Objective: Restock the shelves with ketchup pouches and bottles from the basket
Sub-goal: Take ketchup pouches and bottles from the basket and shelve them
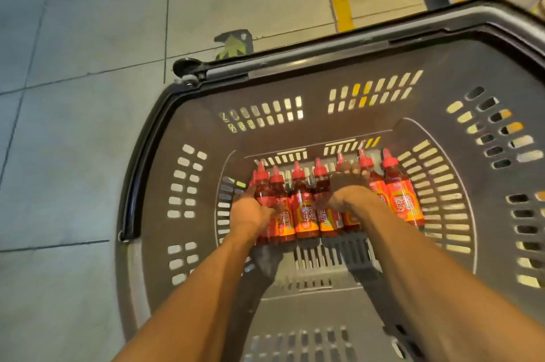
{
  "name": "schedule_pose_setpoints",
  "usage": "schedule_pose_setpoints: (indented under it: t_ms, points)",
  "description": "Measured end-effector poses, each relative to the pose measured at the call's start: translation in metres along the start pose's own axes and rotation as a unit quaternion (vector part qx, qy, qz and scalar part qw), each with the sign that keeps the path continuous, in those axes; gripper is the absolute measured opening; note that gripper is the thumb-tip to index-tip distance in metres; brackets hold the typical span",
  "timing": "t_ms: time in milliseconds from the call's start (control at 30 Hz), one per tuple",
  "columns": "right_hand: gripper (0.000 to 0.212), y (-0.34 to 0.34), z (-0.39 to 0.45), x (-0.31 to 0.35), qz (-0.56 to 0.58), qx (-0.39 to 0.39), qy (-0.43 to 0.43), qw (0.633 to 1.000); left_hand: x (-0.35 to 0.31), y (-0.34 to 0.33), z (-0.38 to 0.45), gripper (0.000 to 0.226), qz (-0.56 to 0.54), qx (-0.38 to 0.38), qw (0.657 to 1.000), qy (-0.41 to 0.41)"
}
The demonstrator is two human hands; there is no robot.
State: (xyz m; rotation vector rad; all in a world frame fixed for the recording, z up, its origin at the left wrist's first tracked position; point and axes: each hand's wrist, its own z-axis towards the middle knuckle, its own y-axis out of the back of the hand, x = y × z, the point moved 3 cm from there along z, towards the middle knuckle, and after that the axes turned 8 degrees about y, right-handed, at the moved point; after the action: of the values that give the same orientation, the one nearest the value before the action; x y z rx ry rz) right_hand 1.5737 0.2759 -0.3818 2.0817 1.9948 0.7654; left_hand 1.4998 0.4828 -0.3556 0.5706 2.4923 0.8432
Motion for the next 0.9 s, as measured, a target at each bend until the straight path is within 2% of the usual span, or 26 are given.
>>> schedule_pose_setpoints:
  t_ms: [33, 133, 200, 333, 400, 533, 600, 700, 900]
  points:
    - [0.072, 0.000, -0.001, -0.001, 0.002, -0.003, 0.001, 1.000, 0.001, 0.000, -0.001, 0.067, -0.021, 0.005, 1.000, 0.002]
    - [0.086, 0.011, -0.007, 0.003, 0.000, -0.084, 0.031, 0.996, 0.000, 0.002, -0.004, 0.072, -0.083, 0.023, 0.996, 0.014]
    - [0.081, 0.018, -0.012, 0.008, 0.086, -0.093, 0.055, 0.990, -0.003, 0.006, -0.011, 0.078, -0.135, 0.045, 0.989, 0.028]
    - [0.098, 0.036, -0.041, 0.010, 0.255, -0.141, 0.120, 0.949, -0.017, 0.021, -0.036, 0.071, -0.228, 0.075, 0.971, 0.006]
    - [0.098, 0.044, -0.063, 0.009, 0.297, -0.160, 0.144, 0.930, -0.026, 0.031, -0.052, 0.066, -0.258, 0.075, 0.963, -0.025]
    - [0.067, 0.065, -0.125, 0.003, 0.328, -0.221, 0.178, 0.901, -0.045, 0.051, -0.092, 0.056, -0.284, 0.086, 0.951, -0.092]
    - [0.059, 0.078, -0.165, 0.005, 0.311, -0.249, 0.190, 0.897, -0.056, 0.064, -0.118, 0.053, -0.280, 0.093, 0.946, -0.134]
    - [0.062, 0.094, -0.232, 0.006, 0.299, -0.303, 0.200, 0.882, -0.072, 0.088, -0.163, 0.052, -0.283, 0.103, 0.934, -0.194]
    - [0.066, 0.097, -0.386, -0.016, 0.320, -0.448, 0.207, 0.809, -0.107, 0.123, -0.269, 0.044, -0.295, 0.172, 0.878, -0.335]
